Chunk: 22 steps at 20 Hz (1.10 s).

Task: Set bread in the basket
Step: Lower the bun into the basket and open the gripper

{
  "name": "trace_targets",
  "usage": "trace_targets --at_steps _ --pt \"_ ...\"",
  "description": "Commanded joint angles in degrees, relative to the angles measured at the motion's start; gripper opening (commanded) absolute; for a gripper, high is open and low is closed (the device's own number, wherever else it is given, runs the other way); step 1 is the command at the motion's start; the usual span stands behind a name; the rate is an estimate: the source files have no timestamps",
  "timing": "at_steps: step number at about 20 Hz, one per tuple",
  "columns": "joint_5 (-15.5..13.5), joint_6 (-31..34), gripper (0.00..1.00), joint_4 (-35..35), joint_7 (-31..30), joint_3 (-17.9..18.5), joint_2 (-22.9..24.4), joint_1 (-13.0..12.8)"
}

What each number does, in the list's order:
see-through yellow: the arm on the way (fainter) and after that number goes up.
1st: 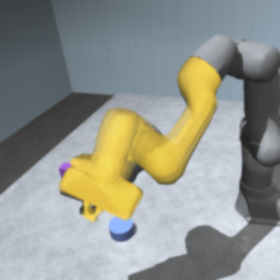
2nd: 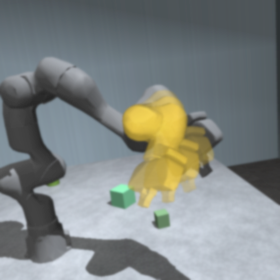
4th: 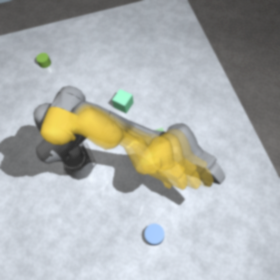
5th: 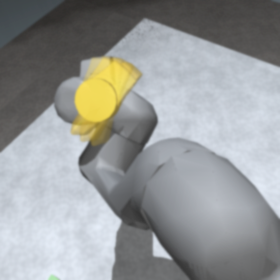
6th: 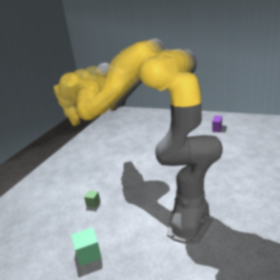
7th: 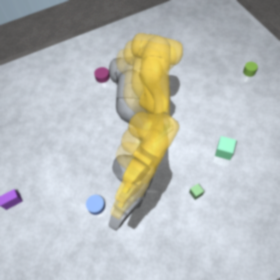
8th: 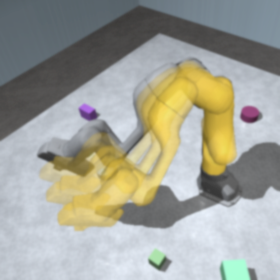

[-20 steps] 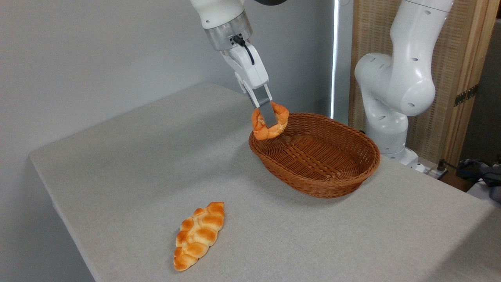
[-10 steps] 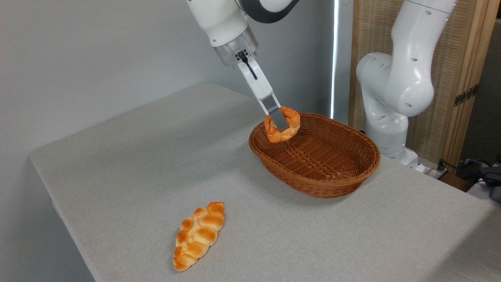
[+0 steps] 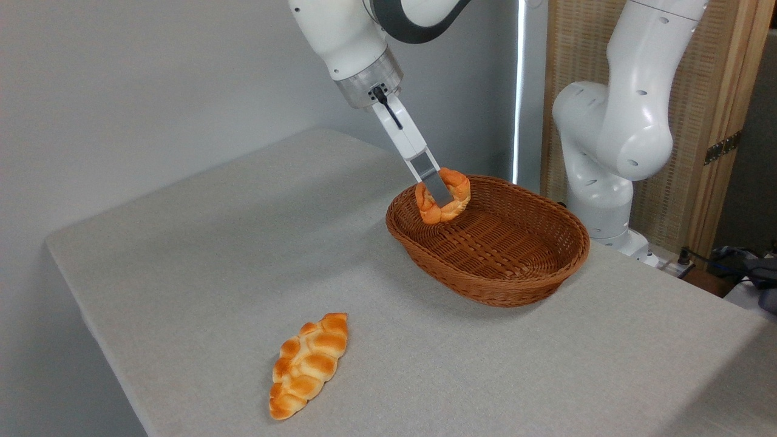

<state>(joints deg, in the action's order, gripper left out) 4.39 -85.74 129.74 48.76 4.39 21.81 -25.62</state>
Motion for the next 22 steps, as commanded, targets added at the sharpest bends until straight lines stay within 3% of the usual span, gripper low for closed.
trace_targets --at_steps 1,3,11,16,19,22 --pt "0.45 1.46 0.33 0.42 1.07 0.62 1.31 -0.65" --pt "1.67 1.46 0.38 0.42 1.59 0.62 1.31 -0.57" --pt "1.77 2.07 0.62 0.60 1.42 0.62 1.31 -0.65" --pt "1.77 2.25 0.71 0.51 1.51 0.62 1.31 -0.65" --pt "1.77 2.25 0.88 0.42 1.42 0.97 1.31 -0.65" --pt "1.77 2.25 0.94 0.42 1.33 1.06 1.31 -0.65"
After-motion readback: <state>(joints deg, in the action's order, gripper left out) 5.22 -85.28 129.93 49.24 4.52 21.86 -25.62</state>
